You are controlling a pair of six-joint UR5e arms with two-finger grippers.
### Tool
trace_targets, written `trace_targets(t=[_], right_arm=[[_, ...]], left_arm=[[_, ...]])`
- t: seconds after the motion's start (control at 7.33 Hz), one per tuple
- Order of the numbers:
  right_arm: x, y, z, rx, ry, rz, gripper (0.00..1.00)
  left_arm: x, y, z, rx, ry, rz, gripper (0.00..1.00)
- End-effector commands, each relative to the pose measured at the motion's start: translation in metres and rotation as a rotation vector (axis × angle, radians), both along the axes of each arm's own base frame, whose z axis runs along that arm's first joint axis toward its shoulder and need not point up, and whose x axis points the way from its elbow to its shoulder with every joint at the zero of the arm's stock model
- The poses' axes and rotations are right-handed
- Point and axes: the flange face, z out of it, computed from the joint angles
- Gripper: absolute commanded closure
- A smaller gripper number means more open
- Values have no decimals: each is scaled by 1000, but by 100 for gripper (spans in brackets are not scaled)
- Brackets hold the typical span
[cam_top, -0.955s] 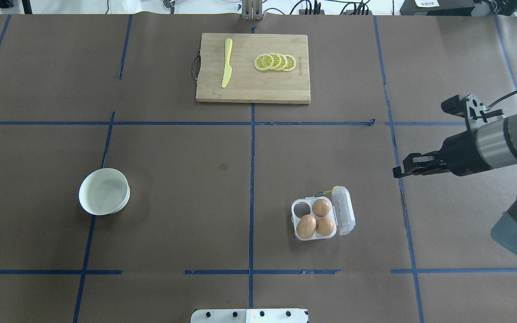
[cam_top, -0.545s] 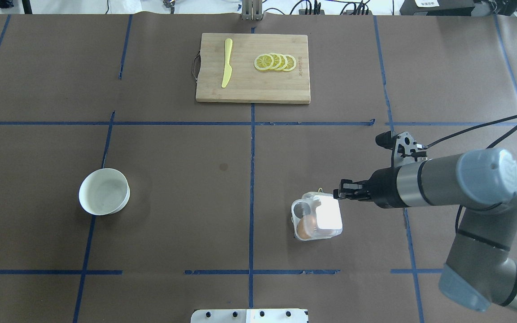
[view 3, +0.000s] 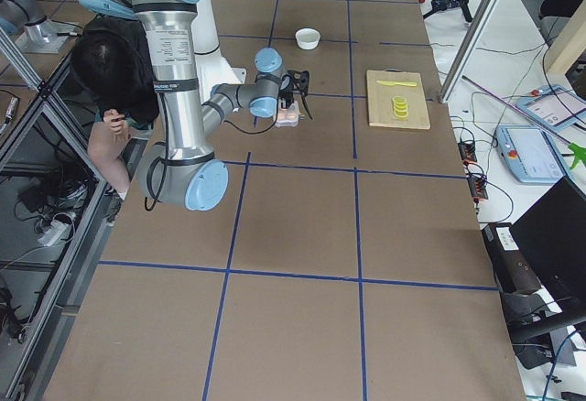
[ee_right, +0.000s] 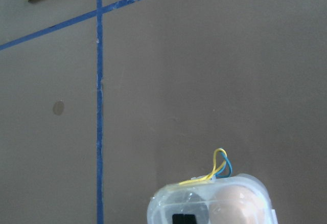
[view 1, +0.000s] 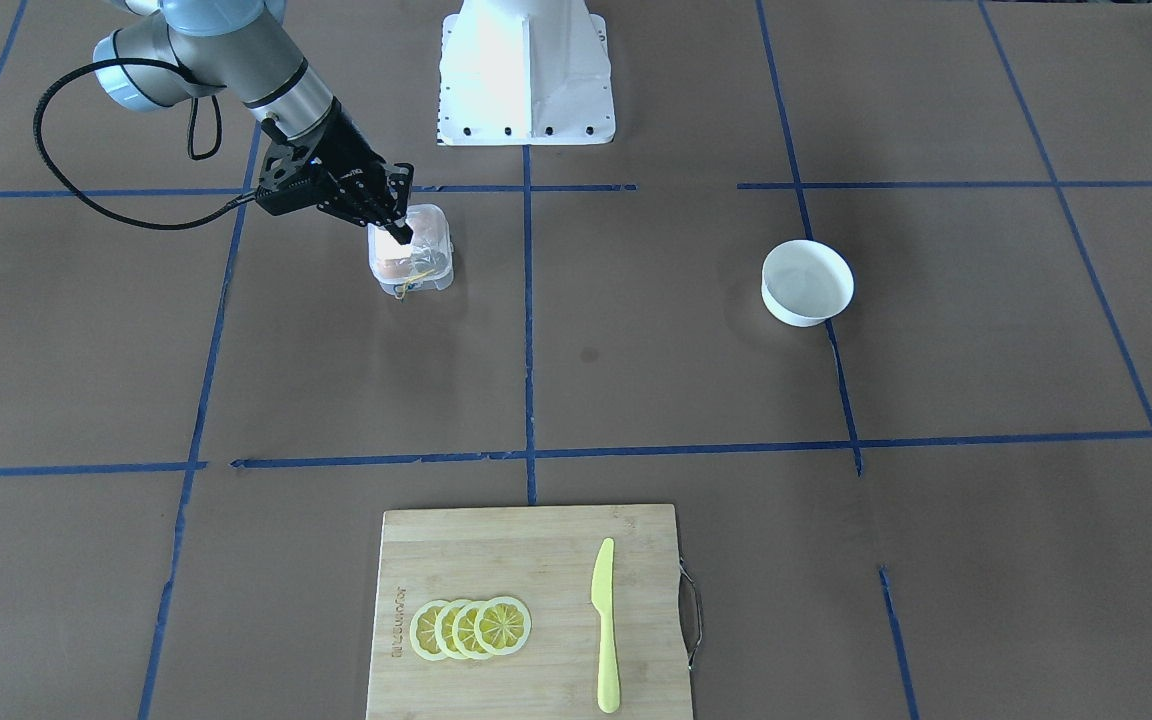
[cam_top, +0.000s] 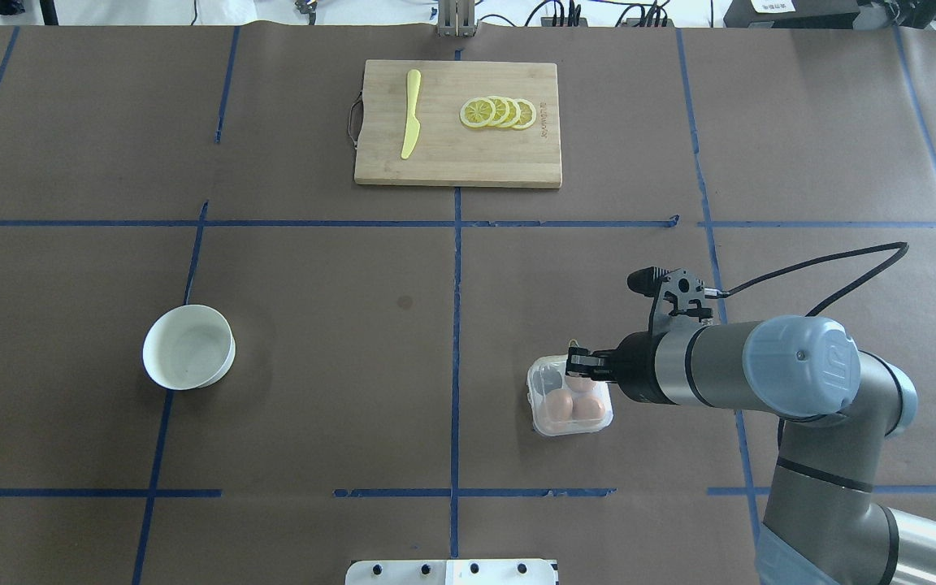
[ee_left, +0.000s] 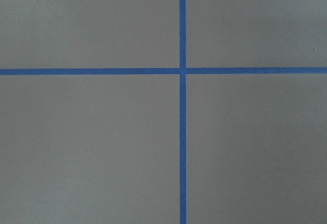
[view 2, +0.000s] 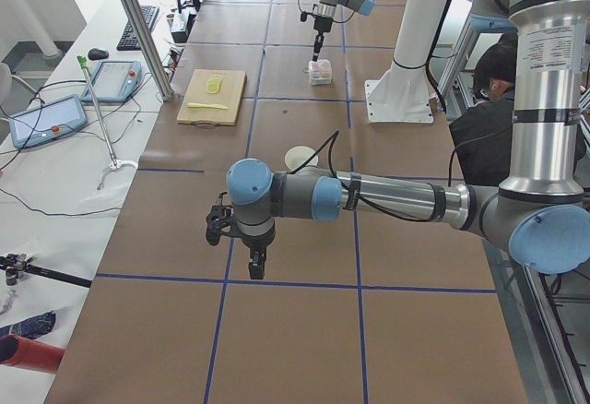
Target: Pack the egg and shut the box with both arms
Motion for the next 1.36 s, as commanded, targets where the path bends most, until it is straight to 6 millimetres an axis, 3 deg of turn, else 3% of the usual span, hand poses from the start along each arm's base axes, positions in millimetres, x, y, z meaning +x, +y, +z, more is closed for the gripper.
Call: trace_targets(t=[0.0,0.27,0.55,0.82,1.09,1.23], right_arm=[[38,-22,-12,-60,105,5,0],[68,-54,6,86,261,-64,0],[155,-115,44,99,395,-133,0],[258,-143,105,157,521,-215,0],[366,-127,179,146,485,-275,0],[398,-101,220,68,504,-259,0]], left_arm=[[0,1,1,-2,0,0,0],[0,0,0,1,0,0,0],[1,-10,-10,14,-3,2,0],[1,-7,-5,7,-12,4,0],[1,-4,-6,14,-9,4,0],[1,-5,-4,7,-14,0,0]])
